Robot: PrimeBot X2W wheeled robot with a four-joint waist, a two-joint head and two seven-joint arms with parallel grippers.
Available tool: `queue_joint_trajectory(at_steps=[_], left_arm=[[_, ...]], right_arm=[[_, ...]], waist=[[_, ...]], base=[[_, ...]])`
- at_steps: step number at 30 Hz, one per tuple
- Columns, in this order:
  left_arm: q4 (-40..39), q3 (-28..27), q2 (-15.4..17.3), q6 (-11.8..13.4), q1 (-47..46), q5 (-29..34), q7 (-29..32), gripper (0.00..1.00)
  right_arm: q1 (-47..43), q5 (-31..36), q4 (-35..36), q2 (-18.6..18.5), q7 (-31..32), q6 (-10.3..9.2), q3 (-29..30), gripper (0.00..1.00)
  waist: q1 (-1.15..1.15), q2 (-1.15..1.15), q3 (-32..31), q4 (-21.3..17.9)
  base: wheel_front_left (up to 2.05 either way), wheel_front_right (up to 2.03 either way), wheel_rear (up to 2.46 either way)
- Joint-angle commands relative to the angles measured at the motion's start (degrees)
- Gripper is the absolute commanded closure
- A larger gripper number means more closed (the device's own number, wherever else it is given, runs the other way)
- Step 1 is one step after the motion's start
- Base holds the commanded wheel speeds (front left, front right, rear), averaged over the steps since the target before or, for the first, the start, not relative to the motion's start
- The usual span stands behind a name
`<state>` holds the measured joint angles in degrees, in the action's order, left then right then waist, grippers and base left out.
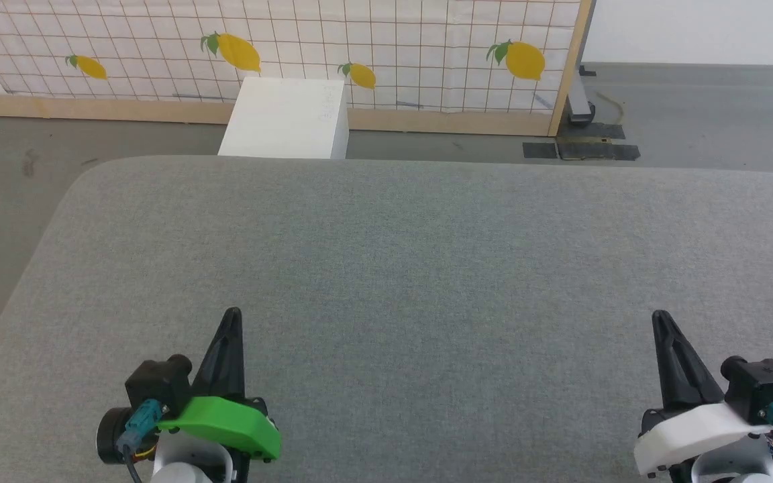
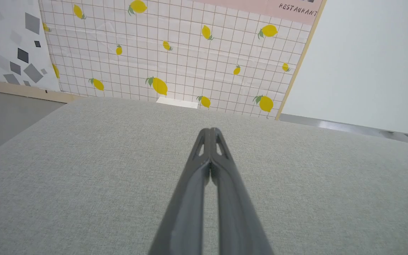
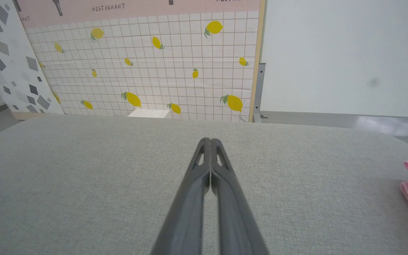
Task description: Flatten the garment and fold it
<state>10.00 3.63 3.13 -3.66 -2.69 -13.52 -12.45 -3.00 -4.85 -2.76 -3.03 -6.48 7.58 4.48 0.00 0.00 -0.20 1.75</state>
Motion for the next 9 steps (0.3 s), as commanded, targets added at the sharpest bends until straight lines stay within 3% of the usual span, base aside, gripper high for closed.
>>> queue_joint_trajectory(at_steps=[1,9], left_arm=[[-0.47,-0.25,-0.04,0.41,0.48,0.58,0.34,1.0],[-1.22,-0.52,-0.06,0.67,0.65,1.59,1.29,1.0]], right_arm=[[0.52,0.5,0.3,0.03,0.23,-0.02,-0.19,1.0],[0.71,0.84,0.49,0.04,0.72,-0.02,-0.53,1.0]], waist=[[0.0,0.0,0.0,-0.02],[0.0,0.0,0.02,-0.16]], base=[[0.0,0.0,0.0],[0.0,0.0,0.0]])
